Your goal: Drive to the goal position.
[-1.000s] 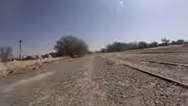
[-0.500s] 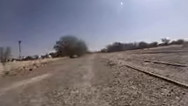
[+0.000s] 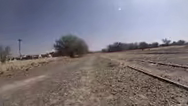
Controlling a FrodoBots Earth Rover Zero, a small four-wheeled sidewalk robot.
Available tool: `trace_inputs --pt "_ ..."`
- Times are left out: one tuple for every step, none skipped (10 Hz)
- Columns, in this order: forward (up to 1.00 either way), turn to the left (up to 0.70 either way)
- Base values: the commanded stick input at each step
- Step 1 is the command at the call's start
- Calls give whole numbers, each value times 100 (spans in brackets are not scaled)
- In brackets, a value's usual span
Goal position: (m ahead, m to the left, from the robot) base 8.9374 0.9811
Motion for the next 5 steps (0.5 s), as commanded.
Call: trace_inputs --pt "70 0" --pt "70 0" --pt "70 0" --pt "70 0" --pt "70 0"
